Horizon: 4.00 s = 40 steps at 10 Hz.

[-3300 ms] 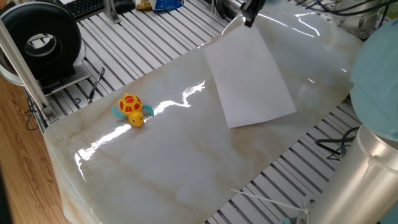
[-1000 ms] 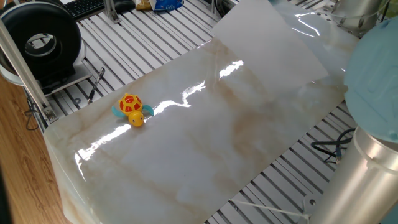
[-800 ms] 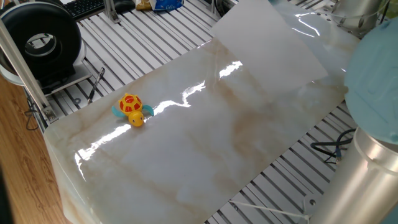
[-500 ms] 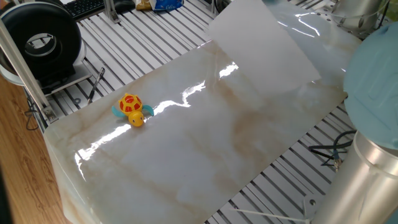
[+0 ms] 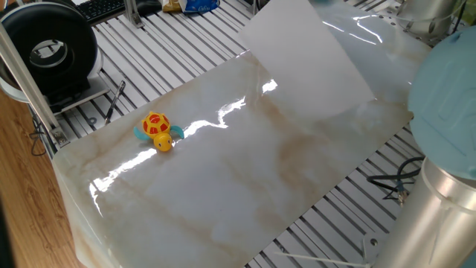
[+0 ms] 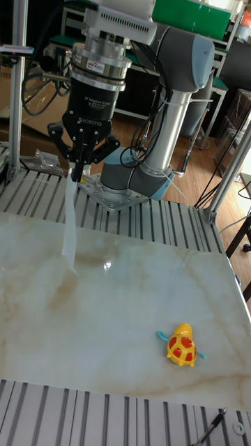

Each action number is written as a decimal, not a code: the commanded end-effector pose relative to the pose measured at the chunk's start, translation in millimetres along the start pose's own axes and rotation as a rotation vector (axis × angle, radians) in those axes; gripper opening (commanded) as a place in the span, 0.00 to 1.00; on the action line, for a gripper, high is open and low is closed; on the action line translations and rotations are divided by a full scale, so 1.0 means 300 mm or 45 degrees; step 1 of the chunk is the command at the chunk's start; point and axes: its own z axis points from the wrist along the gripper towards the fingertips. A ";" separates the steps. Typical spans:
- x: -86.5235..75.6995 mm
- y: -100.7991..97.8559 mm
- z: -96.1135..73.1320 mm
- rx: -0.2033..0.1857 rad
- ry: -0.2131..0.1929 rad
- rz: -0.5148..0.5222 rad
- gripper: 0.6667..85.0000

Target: Flip over and spread out the paper that is laid flat on the table

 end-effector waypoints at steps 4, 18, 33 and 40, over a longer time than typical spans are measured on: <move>-0.013 0.013 -0.007 -0.015 -0.019 -0.034 0.00; -0.012 -0.164 0.018 0.172 -0.029 -0.252 0.00; -0.170 0.020 0.092 -0.061 -0.198 -0.114 0.58; -0.180 0.052 0.095 -0.098 -0.211 -0.156 0.81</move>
